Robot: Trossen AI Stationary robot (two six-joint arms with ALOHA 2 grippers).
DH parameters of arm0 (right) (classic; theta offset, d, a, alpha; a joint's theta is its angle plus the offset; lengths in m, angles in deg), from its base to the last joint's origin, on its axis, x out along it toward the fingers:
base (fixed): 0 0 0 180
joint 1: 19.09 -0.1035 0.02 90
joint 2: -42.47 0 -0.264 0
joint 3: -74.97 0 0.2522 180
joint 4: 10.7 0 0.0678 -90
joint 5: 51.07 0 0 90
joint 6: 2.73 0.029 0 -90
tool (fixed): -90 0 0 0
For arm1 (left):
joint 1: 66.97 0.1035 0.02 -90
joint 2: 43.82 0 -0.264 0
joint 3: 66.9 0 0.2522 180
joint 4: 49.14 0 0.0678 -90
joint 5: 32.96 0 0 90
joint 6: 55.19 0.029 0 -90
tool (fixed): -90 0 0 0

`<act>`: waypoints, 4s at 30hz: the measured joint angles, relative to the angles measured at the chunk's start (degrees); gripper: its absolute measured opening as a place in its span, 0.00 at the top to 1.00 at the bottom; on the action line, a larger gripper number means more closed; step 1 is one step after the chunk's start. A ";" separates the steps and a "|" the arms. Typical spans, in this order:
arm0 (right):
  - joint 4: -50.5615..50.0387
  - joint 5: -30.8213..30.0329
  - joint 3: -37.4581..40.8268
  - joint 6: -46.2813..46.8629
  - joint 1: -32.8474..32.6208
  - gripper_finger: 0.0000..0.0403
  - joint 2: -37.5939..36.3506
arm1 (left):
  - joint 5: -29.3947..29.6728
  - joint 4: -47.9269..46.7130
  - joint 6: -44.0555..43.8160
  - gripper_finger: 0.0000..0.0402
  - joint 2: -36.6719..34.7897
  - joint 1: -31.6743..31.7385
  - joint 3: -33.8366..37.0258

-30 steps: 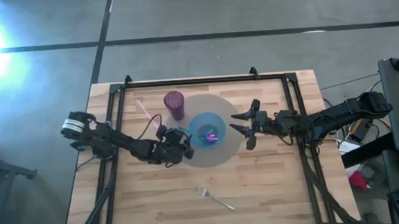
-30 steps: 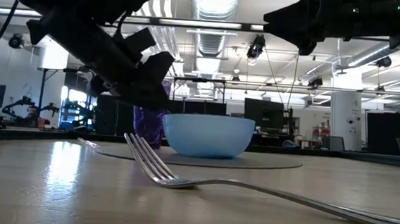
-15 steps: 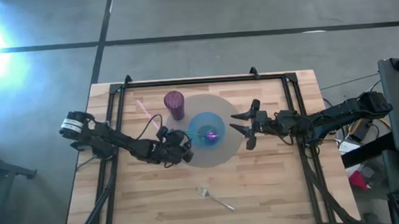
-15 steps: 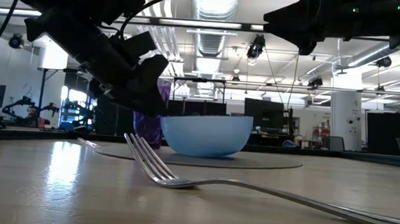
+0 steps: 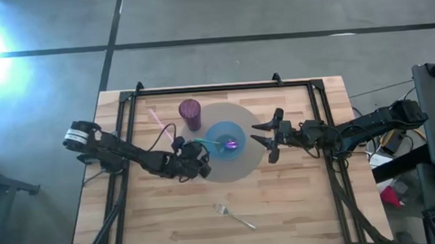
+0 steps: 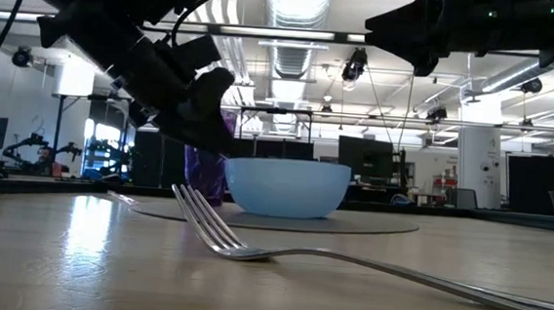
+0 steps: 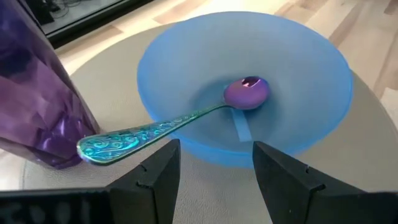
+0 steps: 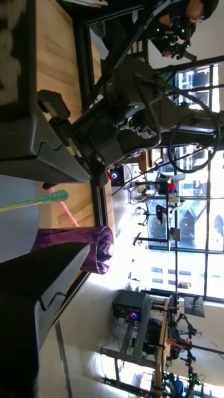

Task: Pick & Place Utensil
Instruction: Put the violet straw into the violet cup on the gray mat

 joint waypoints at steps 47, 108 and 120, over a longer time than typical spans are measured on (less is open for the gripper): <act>-0.09 0.02 0.00 0.00 0.00 0.59 0.00 | -0.85 -38.97 -19.32 0.52 -39.22 3.58 -0.11; -12.81 0.04 0.00 2.60 -0.02 0.58 -10.91 | -37.11 -61.65 -37.77 0.52 -14.51 51.54 -14.49; -12.66 0.03 0.00 2.40 -0.02 0.56 -10.91 | -38.33 -60.90 -41.17 0.52 -14.98 55.68 -12.36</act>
